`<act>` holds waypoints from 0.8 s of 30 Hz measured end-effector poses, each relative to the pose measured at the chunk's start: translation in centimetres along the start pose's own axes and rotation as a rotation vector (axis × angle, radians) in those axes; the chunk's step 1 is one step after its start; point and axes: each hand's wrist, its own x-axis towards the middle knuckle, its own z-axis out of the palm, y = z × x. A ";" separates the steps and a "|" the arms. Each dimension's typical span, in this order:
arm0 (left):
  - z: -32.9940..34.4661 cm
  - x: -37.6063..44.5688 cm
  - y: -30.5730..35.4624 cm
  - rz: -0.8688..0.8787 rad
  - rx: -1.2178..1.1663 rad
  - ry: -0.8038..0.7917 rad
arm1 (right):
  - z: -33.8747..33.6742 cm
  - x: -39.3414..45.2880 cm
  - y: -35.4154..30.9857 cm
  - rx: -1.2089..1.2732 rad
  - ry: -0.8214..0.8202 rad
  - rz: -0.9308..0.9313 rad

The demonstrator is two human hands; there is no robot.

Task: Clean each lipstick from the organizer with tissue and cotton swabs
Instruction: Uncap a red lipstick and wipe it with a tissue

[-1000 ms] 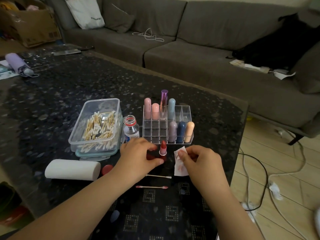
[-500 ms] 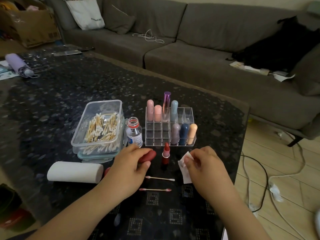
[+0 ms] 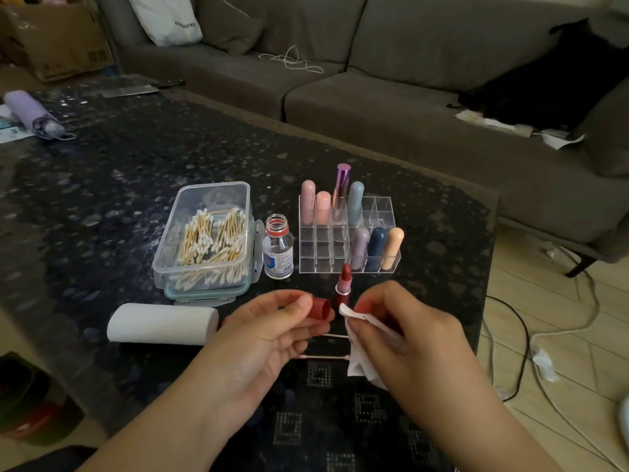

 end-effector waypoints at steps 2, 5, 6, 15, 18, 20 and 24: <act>0.1 -0.4 -0.2 -0.007 -0.004 -0.003 | 0.1 0.2 -0.6 -0.033 0.014 -0.063; -0.1 -0.8 -0.3 0.011 -0.011 0.000 | 0.3 0.4 -1.1 -0.061 0.015 -0.101; -0.2 -0.9 -0.4 0.020 -0.009 -0.005 | 0.4 0.4 -1.3 -0.065 0.021 -0.107; -1.2 -2.3 -0.1 0.284 0.400 -0.120 | -0.2 -0.1 -3.8 0.245 0.034 0.272; -1.4 -2.5 -0.2 0.334 0.443 -0.135 | -0.2 -0.1 -4.3 0.349 -0.020 0.374; -1.7 -2.4 -0.3 0.347 0.428 -0.120 | -0.1 0.0 -4.5 0.301 -0.070 0.373; -2.3 -2.3 0.1 0.368 0.404 -0.133 | 0.3 0.4 -5.1 0.322 -0.095 0.358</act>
